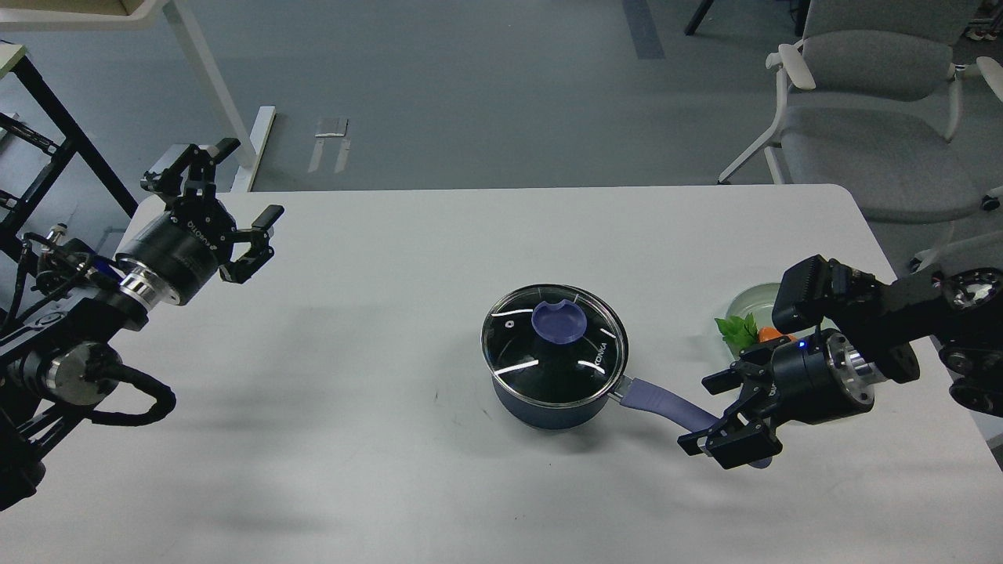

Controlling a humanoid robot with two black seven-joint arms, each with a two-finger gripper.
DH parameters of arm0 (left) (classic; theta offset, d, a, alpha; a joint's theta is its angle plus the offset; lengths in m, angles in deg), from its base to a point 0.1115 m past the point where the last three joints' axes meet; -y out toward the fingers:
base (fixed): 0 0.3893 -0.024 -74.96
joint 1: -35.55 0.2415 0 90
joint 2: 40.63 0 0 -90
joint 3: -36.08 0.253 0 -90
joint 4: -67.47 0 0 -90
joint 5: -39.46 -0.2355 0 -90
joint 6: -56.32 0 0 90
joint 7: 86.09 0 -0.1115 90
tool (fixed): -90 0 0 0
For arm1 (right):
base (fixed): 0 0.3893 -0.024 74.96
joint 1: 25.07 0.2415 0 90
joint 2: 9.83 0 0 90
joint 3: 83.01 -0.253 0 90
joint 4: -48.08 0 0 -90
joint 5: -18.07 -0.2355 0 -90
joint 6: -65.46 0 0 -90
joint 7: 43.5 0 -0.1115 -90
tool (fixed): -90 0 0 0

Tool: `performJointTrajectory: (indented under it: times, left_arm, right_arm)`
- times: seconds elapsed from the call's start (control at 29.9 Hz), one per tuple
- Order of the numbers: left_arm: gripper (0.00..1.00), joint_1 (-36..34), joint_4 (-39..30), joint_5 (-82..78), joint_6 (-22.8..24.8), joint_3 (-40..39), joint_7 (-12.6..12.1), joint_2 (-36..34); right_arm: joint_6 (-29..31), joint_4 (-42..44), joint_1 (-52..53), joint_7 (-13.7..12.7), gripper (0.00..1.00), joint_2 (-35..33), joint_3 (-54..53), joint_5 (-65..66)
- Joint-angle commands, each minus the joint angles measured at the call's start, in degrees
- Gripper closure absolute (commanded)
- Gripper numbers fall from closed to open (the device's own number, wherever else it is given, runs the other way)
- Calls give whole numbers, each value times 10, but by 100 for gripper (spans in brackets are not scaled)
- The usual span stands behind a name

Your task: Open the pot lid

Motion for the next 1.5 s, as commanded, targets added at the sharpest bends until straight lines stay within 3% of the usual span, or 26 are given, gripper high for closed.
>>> performJointTrajectory:
  times: [0.0, 0.23, 0.37, 0.84, 1.14, 1.47]
  left_arm:
    - [1, 0, -1, 0, 0, 0, 0, 1]
    - [1, 0, -1, 0, 0, 0, 0, 0]
    - [1, 0, -1, 0, -3, 0, 0, 1]
    - [1, 0, -1, 0, -6, -1, 0, 2]
    - [1, 0, -2, -17, -3, -1, 0, 2]
    - [1, -11, -21, -125, 5, 3, 4, 12]
  right_arm:
    - [0, 0, -4, 0, 2, -2, 0, 2]
    - [0, 0, -6, 0, 10, 1, 1, 3]
    - [-2, 0, -9, 0, 28, 3, 1, 4]
    - [-3, 4, -12, 0, 50, 3, 2, 13]
    - [-4, 9, -13, 0, 63, 5, 2, 14]
    - [-4, 18, -13, 0, 68, 11, 1, 13]
